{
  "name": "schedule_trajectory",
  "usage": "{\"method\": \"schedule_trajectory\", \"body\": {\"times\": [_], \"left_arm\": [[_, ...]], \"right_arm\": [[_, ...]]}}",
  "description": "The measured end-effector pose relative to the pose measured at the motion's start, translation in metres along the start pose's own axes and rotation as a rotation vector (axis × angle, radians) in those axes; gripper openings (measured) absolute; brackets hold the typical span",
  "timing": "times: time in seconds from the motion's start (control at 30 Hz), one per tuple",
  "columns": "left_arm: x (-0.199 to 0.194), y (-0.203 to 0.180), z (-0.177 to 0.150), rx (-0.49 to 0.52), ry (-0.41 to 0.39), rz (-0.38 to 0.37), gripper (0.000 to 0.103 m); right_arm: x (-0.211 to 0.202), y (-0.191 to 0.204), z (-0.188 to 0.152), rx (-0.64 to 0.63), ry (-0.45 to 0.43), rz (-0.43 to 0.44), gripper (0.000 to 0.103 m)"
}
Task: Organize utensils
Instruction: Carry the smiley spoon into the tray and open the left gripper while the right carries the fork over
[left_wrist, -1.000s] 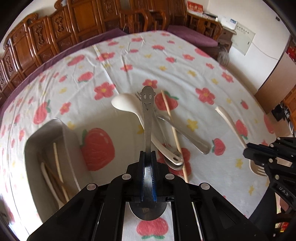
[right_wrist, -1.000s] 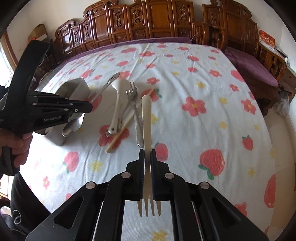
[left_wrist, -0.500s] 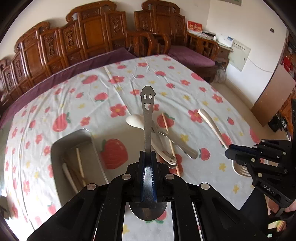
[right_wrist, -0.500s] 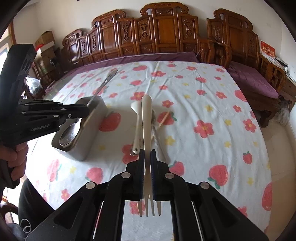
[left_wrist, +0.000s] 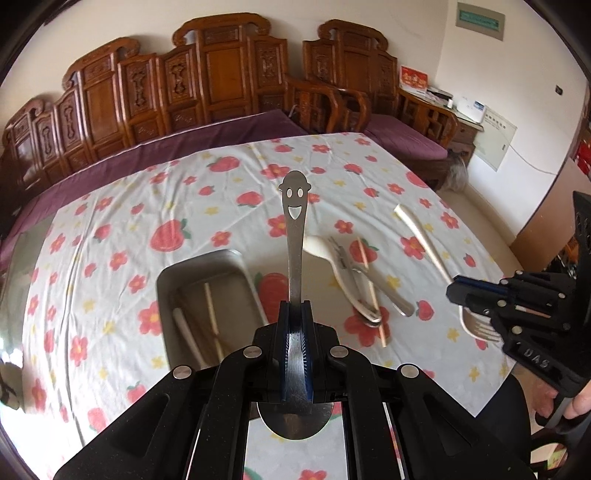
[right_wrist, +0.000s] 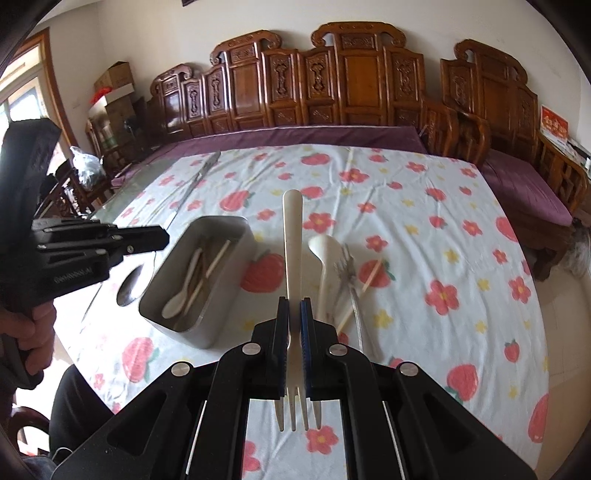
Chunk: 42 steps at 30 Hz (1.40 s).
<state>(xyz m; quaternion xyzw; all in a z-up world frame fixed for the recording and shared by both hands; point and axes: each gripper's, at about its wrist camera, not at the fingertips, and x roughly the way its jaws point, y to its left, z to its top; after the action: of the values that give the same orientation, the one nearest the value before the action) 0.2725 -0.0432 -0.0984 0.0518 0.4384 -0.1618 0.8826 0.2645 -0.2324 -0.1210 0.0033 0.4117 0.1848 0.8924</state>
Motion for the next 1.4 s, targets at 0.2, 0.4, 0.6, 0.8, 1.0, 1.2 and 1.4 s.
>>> {"method": "schedule_trajectory", "body": {"times": [0.2,0.4,0.6,0.8,1.0,1.2,1.4], "left_arm": [[0.007,0.029,-0.014,-0.053,0.022,0.015,0.005],[0.027,0.054,-0.024,-0.113,0.054,0.028,0.005],[0.053,0.070,-0.027,-0.144,0.090,0.035,0.005],[0.076,0.079,-0.034,-0.166,0.124,0.034,0.005],[0.095,0.084,-0.039,-0.187,0.154,0.029,0.005],[0.105,0.084,-0.040,-0.187,0.172,0.021,0.006],[0.100,0.086,-0.040,-0.193,0.161,0.022,0.005]], "right_arm": [[0.004,0.023,0.003,-0.024,0.009,0.027,0.007],[0.017,0.044,0.006,-0.053,0.032,0.050,0.007],[0.030,0.061,0.014,-0.081,0.049,0.065,0.007],[0.039,0.067,0.022,-0.095,0.058,0.069,0.007],[0.050,0.066,0.022,-0.090,0.076,0.068,0.007],[0.057,0.067,0.023,-0.090,0.087,0.069,0.007],[0.063,0.070,0.025,-0.094,0.092,0.074,0.007]]}}
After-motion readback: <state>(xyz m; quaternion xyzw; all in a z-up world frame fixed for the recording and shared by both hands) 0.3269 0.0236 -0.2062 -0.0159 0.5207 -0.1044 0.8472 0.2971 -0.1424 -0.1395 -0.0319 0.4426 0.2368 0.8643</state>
